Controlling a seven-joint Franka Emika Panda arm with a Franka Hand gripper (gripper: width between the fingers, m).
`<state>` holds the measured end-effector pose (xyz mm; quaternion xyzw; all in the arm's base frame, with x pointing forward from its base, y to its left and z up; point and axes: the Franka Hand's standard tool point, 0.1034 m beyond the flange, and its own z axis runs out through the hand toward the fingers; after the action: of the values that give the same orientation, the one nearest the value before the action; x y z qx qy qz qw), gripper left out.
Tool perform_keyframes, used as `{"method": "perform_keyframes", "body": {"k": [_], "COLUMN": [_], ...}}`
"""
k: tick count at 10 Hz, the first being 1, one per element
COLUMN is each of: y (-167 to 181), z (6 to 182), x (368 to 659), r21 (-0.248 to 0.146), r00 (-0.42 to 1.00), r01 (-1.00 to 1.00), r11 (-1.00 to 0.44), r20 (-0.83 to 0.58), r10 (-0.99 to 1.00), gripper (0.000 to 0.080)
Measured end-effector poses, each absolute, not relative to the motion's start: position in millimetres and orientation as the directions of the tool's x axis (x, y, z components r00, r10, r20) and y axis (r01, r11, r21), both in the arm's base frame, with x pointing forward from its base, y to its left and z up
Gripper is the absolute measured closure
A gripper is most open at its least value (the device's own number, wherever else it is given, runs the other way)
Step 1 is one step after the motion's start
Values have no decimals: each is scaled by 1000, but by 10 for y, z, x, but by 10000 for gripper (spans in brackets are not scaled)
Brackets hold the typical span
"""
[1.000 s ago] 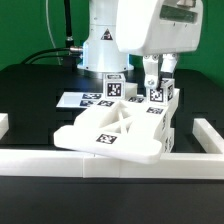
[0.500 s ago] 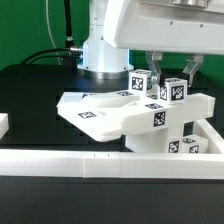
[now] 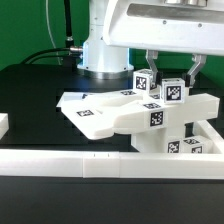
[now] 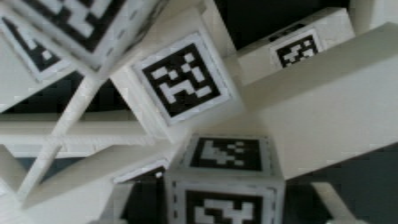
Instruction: Assemble chair
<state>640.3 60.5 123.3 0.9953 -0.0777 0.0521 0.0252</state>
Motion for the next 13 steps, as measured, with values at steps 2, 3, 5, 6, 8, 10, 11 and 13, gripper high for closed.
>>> {"method": "perform_keyframes", "body": {"k": [2,3,5,6,8,10,11,13], "y": [628,627,631,630,630,634,640,665], "z": [1228,1227,1227,1228,1229,1229,1227,1210], "x": [6408,6416,6415,6411,6411,6410,6410,6436], "r21": [13,-4,-34,-36,-50,-62,-73,-132], "r00": [924,872,736,700,614,544,491,252], "r01": [-368,-476,-667,-706,-782,-832,-864,-958], "r11": [-930,-879,-744,-707,-622,-551,-498,-256], "r20": [120,125,122,116,110,100,92,47], "r10": [-364,-473,-666,-704,-781,-833,-866,-967], "gripper": [517,517,517,516,515,515,515,515]}}
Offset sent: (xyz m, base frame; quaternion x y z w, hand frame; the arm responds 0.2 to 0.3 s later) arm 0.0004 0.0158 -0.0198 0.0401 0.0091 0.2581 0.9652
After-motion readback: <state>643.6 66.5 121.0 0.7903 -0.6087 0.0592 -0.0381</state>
